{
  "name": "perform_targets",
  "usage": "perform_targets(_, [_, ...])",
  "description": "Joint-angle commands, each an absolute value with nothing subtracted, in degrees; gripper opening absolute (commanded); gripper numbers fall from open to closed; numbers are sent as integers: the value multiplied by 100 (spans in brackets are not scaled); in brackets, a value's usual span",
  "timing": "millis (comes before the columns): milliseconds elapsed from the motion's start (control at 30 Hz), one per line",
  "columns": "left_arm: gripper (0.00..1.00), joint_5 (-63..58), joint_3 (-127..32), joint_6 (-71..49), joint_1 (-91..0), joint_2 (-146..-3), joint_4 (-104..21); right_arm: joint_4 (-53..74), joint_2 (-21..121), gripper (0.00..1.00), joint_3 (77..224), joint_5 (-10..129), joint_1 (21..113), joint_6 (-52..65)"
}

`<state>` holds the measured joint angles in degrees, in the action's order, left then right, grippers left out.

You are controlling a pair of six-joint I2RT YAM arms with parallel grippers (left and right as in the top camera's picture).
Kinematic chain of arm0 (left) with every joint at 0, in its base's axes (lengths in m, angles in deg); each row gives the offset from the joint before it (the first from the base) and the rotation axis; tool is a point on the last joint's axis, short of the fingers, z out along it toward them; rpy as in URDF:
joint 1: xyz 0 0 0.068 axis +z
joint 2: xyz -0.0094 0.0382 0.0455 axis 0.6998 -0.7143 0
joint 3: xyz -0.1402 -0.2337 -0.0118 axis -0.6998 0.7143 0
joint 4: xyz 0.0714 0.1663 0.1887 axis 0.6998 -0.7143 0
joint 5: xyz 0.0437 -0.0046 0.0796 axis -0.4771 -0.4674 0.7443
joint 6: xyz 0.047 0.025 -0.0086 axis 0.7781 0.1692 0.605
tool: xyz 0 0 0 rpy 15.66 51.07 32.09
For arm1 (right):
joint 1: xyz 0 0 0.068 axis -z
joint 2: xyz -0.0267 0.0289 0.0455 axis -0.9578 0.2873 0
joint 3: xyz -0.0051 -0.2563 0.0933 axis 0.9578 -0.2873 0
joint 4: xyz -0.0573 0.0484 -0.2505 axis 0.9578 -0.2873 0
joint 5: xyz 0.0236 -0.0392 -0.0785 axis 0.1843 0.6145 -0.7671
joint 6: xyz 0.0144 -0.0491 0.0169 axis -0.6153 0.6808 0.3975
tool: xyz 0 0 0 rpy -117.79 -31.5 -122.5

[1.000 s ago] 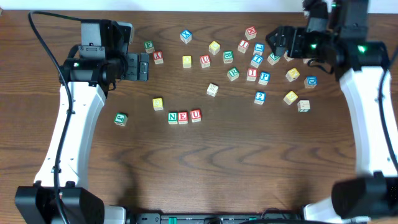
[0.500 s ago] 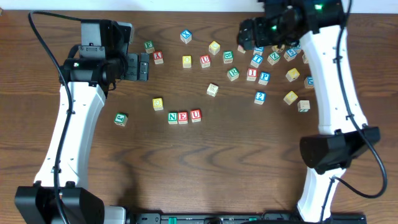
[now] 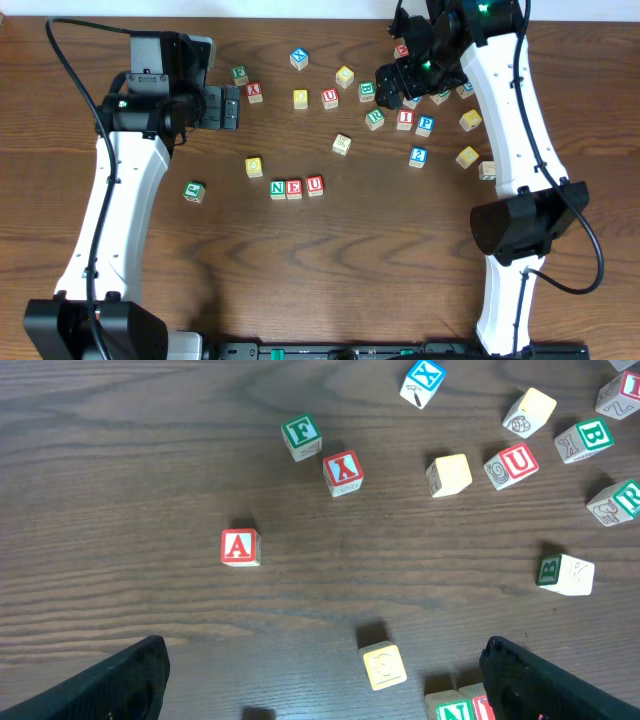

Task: Spell out NEURIPS
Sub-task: 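Raise the right arm and move its gripper over the block cluster, then position the right gripper above the green R block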

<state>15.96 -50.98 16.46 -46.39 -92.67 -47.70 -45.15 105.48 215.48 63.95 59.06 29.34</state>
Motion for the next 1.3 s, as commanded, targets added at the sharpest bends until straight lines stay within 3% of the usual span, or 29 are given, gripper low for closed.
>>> perform_targets(0, [98, 1561, -5247, 1705, -4619, -9243, -4772, -4463, 10537, 99, 21642, 6469, 5856, 3154])
perform_targets(700, [98, 1561, -5244, 1707, -4619, -9243, -4772, -3984, 11789, 99, 21642, 5724, 5602, 2420])
perform_targets(1267, [98, 1561, -5244, 1705, -4619, -9243, -4772, -3632, 11822, 99, 21640, 5787, 5338, 2468])
